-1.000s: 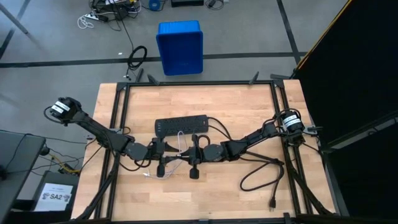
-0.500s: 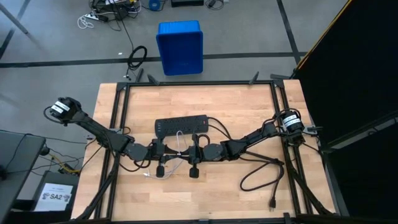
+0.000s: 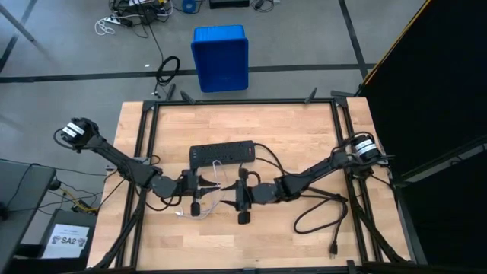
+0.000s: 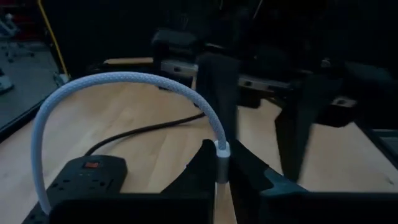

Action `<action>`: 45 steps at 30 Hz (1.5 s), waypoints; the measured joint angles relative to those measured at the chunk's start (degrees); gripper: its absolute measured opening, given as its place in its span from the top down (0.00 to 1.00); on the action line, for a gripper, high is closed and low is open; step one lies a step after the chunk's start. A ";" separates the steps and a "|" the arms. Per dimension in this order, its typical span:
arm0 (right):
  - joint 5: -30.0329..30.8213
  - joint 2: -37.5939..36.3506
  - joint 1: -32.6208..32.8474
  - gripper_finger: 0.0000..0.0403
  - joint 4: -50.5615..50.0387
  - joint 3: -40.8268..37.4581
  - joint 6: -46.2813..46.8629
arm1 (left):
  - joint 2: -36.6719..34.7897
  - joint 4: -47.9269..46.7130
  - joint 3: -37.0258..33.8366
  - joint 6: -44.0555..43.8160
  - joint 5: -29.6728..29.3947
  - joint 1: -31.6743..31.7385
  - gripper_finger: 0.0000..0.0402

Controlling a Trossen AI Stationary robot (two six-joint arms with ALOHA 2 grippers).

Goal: Insert USB
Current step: Insert the charger cable into the charger adapter

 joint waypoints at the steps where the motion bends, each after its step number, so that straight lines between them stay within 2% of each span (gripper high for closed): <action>1: 1.94 -0.48 0.48 0.54 -1.62 0.00 0.31 | 0.00 0.88 0.00 0.47 -0.17 -0.30 0.99; 3: 4.94 -0.86 1.29 0.49 -4.12 0.00 2.37 | 0.00 2.94 -0.04 1.76 -0.41 -0.75 0.99; 6: 5.42 -0.81 1.57 0.46 -9.59 0.00 7.58 | 0.00 7.79 -1.42 3.58 -0.52 -0.95 0.99; 10: 4.37 -0.39 0.96 0.46 -20.52 -0.02 16.73 | 0.00 17.52 -5.93 4.73 -0.49 -0.89 0.99; 13: 3.90 -0.37 0.43 0.48 -24.76 -0.04 19.99 | 0.00 23.32 -8.92 4.77 0.66 -0.63 0.99; 17: -3.55 -0.37 -1.19 0.51 -27.93 -0.02 22.73 | 0.00 26.51 -10.54 4.80 1.97 -0.57 0.99; 20: -6.05 -0.37 -3.05 0.51 -31.55 -0.02 24.29 | 0.00 26.86 -10.64 4.90 3.91 -0.57 0.99; 27: -11.52 -0.35 -6.23 0.43 -32.35 -0.02 23.97 | 0.09 27.18 -10.64 5.12 5.68 -0.57 0.99; 33: -12.36 -0.32 -8.03 0.37 -32.59 -0.02 22.86 | 0.09 27.13 -10.64 5.34 5.69 -0.57 0.99; 45: -14.85 6.74 -8.17 0.35 -27.64 0.19 21.33 | 0.13 26.95 -10.58 4.76 6.59 -0.57 0.99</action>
